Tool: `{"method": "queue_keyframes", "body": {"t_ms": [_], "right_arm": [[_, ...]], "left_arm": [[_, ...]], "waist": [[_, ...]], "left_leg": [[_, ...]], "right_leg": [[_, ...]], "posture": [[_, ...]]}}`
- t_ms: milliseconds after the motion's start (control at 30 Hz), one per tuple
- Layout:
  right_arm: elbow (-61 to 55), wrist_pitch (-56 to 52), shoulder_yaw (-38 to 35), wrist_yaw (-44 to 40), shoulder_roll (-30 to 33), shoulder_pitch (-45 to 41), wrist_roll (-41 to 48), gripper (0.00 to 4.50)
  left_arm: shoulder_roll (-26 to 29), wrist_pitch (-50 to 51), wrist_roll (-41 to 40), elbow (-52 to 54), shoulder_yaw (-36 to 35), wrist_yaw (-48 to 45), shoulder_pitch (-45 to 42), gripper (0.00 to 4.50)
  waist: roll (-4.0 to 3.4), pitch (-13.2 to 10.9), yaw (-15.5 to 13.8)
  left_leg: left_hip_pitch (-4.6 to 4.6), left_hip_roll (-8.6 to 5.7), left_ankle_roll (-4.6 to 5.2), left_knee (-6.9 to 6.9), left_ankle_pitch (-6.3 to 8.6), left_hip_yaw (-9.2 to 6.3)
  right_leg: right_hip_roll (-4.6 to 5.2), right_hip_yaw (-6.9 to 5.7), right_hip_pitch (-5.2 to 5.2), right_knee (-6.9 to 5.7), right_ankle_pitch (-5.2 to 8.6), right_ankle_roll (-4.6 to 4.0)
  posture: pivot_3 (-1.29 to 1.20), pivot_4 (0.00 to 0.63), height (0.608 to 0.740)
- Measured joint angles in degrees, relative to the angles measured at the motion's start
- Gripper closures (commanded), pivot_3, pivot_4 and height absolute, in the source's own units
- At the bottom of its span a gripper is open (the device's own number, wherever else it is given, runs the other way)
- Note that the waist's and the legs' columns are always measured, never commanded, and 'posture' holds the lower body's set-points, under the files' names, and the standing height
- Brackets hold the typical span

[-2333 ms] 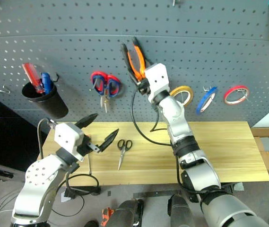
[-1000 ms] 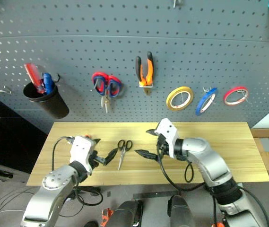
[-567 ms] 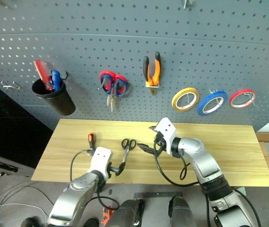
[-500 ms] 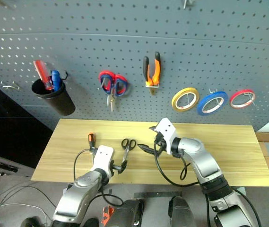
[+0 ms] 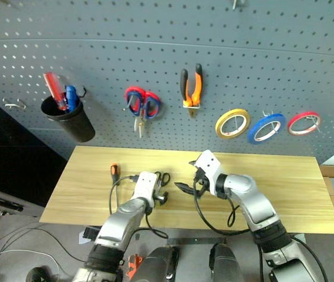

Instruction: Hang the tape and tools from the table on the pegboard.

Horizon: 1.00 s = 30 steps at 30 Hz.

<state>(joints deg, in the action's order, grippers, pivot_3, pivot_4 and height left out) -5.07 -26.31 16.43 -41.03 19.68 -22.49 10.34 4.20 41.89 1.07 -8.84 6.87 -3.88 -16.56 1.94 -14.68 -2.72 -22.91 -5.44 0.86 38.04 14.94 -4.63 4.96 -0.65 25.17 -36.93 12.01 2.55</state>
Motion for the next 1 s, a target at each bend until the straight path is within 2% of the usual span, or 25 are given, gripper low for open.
{"method": "queue_keyframes", "body": {"t_ms": [367,567,700,833,933,1000], "right_arm": [[-2.7,-3.2,-1.1,1.0,0.2,1.6,0.0,0.0],[-2.7,-3.2,-1.2,0.8,0.2,1.3,0.1,0.0],[-3.9,-3.5,-1.8,-1.6,0.5,0.7,2.3,0.0],[-4.5,-4.3,-2.0,-2.7,1.8,-1.3,2.6,0.0],[-4.5,-4.3,-2.0,-3.1,1.8,-1.8,2.8,0.0],[-4.5,-4.3,-2.2,-3.8,2.0,-1.8,3.4,0.0]], "left_arm": [[-3.2,5.4,0.1,0.2,-1.7,3.6,-2.2,4.27],[-3.1,6.4,0.1,1.6,-1.8,4.0,-1.6,4.34],[-0.4,4.3,0.5,4.3,-0.9,2.8,0.6,4.34],[7.1,-3.7,3.9,14.8,3.0,-0.6,3.9,4.34],[10.3,-10.0,6.2,21.5,4.0,-1.5,5.8,4.34],[10.5,-14.3,6.1,24.6,3.7,-1.8,8.1,4.34]], "waist": [[0.02,-0.1,1.2],[0.0,-0.2,1.3],[-0.02,-0.5,1.4],[-0.01,-1.1,1.3],[-0.01,-1.1,1.2],[-0.02,-1.1,1.2]], "left_leg": [[0.03,0.01,0.03,-0.01,0.02,-0.01],[0.03,0.01,0.02,-0.02,0.02,-0.01],[0.0,0.02,-0.03,-0.06,0.0,-0.01],[-0.1,0.04,-0.22,-0.07,-0.08,-0.04],[-0.14,0.02,-0.24,-0.1,-0.05,-0.08],[-0.16,0.03,-0.23,-0.11,-0.03,-0.09]], "right_leg": [[0.01,0.01,-0.05,0.0,0.04,0.06],[0.01,0.01,-0.04,0.01,0.06,0.09],[0.01,0.02,0.01,0.02,0.05,0.09],[0.03,0.03,0.08,0.07,0.04,0.06],[0.05,0.02,0.06,0.2,0.05,0.07],[0.05,0.02,0.08,0.24,0.05,0.07]], "posture": [[0.08,0.323,0.74],[0.08,0.314,0.74],[0.07,0.304,0.74],[0.05,0.288,0.74],[0.05,0.277,0.74],[0.05,0.267,0.74]]}}
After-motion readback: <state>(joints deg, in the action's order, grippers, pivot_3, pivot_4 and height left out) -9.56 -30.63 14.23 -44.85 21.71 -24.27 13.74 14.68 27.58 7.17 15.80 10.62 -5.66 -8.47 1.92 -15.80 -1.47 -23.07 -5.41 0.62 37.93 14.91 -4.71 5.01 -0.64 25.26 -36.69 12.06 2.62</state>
